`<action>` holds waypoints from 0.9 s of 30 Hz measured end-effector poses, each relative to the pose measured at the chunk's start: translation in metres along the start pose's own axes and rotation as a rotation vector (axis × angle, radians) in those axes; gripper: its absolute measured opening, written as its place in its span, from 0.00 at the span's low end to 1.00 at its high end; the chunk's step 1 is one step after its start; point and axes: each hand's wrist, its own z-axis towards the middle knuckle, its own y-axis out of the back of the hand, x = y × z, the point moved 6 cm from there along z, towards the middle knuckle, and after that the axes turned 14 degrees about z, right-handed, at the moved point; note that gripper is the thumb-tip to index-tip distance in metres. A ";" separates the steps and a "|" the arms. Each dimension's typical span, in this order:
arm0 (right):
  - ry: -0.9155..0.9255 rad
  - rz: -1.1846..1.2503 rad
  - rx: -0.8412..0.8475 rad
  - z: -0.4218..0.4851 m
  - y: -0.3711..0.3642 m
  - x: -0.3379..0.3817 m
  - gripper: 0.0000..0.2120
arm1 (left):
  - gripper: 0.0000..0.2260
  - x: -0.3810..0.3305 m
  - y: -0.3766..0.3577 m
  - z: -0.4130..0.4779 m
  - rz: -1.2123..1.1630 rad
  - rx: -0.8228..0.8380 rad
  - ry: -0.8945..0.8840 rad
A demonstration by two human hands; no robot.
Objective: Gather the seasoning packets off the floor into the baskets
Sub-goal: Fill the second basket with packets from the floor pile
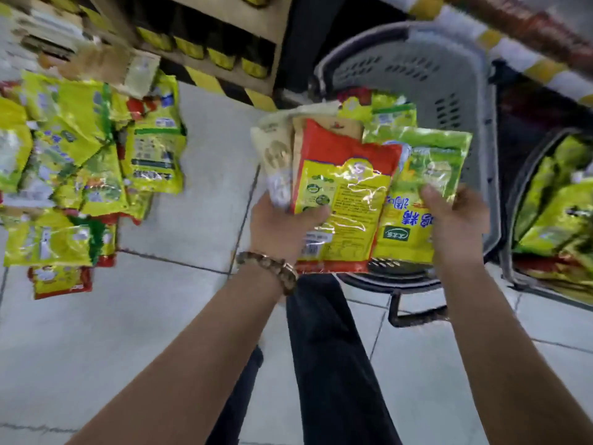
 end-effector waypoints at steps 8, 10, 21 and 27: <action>-0.101 -0.189 -0.071 0.139 0.088 -0.114 0.07 | 0.09 0.066 -0.189 0.076 0.251 0.002 0.158; -0.134 -0.276 -0.037 0.161 0.087 -0.155 0.11 | 0.10 0.098 -0.209 0.091 0.230 0.030 0.330; 0.141 -0.706 0.057 0.169 0.068 -0.186 0.27 | 0.16 0.142 -0.193 0.113 0.527 -0.252 0.412; 0.046 -0.892 0.549 0.122 0.017 -0.212 0.44 | 0.28 0.098 -0.216 0.082 0.885 -0.394 -0.069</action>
